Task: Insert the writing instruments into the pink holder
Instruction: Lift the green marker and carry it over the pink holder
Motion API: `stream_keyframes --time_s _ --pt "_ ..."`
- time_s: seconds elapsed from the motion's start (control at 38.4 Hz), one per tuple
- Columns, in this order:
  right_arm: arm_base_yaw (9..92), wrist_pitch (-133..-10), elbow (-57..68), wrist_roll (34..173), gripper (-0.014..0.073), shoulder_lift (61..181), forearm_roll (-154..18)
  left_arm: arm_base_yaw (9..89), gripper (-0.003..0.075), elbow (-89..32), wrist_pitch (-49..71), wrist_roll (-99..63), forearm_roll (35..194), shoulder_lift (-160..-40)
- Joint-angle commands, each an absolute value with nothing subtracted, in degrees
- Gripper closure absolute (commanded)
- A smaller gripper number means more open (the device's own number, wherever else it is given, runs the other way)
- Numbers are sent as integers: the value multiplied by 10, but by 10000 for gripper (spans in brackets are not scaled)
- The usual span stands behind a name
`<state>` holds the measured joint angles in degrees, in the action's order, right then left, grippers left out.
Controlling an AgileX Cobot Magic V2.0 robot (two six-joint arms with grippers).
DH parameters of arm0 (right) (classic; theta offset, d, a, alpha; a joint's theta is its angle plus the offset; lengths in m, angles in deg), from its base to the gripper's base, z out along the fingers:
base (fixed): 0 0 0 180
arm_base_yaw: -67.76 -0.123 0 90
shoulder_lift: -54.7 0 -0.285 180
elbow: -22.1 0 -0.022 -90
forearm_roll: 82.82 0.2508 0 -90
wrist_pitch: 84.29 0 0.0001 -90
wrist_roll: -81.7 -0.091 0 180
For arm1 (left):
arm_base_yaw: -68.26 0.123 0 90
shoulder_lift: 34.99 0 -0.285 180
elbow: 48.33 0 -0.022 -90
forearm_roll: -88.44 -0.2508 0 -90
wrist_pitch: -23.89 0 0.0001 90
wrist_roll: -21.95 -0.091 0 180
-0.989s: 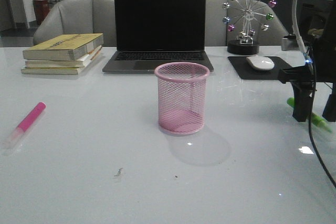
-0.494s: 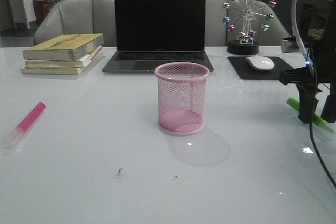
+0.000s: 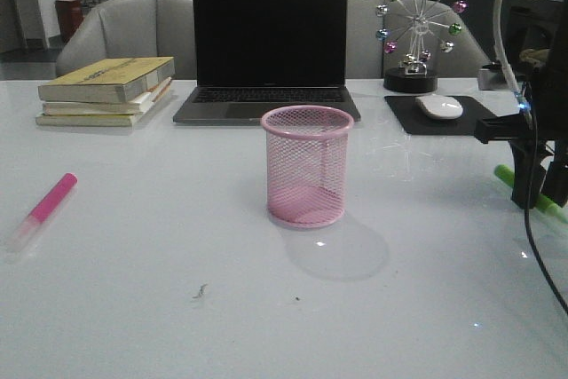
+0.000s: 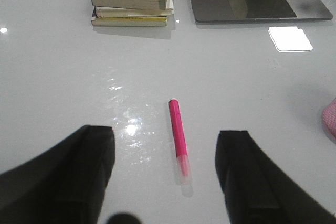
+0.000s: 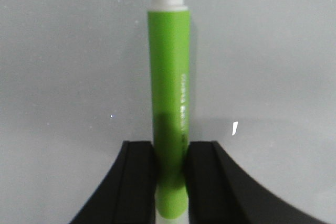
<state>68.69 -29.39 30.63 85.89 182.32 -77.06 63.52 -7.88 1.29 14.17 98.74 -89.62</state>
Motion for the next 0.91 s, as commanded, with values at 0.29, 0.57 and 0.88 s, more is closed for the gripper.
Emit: stream_keyframes --time_s 0.29,0.57,0.88 --pt "639 -423 315 871 534 1696 -737 631 240 -100 62 147 993 -894" --pt "579 -547 280 871 534 1592 -737 631 240 -100 69 147 993 -894" --pt "468 -861 101 869 564 1519 -731 631 240 -100 69 147 993 -894"
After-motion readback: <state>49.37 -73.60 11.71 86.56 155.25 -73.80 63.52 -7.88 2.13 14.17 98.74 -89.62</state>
